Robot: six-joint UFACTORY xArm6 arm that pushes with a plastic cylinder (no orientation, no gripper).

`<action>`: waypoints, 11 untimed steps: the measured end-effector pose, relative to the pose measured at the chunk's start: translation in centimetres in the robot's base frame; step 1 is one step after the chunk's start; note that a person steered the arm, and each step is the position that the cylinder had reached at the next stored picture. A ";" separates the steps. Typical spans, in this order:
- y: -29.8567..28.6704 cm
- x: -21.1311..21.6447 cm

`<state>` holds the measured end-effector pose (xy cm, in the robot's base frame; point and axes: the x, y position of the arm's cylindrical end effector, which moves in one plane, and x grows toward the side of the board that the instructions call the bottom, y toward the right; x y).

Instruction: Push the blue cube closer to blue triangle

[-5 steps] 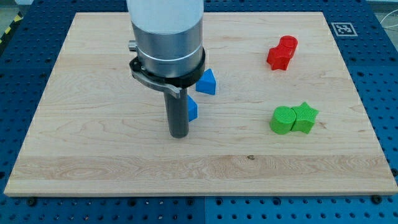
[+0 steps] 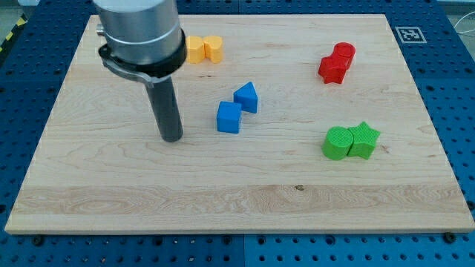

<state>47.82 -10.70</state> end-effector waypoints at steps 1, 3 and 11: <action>1.7 -2.2; 7.9 -1.4; 14.8 3.3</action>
